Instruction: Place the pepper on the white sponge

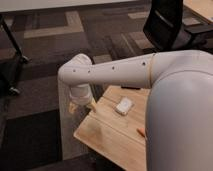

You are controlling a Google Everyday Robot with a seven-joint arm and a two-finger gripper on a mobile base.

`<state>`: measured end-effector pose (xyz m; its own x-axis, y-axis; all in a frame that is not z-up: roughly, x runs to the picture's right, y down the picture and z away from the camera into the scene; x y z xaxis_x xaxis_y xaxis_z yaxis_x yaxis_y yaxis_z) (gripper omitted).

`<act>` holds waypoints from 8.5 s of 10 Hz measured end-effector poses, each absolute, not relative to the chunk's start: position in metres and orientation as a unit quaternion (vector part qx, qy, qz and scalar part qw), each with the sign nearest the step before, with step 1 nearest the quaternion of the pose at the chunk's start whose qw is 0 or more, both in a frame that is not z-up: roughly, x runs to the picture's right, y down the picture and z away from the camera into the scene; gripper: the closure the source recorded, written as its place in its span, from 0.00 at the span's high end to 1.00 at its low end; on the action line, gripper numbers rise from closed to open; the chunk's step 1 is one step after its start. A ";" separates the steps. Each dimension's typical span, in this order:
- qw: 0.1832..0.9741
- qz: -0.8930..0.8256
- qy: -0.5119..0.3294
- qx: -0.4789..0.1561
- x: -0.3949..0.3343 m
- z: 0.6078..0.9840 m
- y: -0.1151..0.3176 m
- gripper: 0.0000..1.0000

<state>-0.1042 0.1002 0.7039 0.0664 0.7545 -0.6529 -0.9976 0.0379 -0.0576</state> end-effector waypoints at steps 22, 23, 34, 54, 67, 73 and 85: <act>0.682 0.642 0.232 -0.261 -0.104 0.704 0.100 0.65; 0.682 0.642 0.233 -0.261 -0.104 0.704 0.100 0.65; 0.845 0.384 0.174 -0.328 0.011 0.681 0.099 0.65; 0.902 0.216 0.152 -0.340 0.197 0.692 0.126 0.65; 0.888 0.226 0.159 -0.367 0.239 0.700 0.199 0.65; 0.901 0.219 0.125 -0.354 0.253 0.708 0.236 0.65; 0.881 0.265 0.213 -0.330 0.281 0.681 0.161 0.00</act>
<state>0.2806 0.1610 0.6812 0.7693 0.3259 -0.5494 -0.6068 0.6418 -0.4689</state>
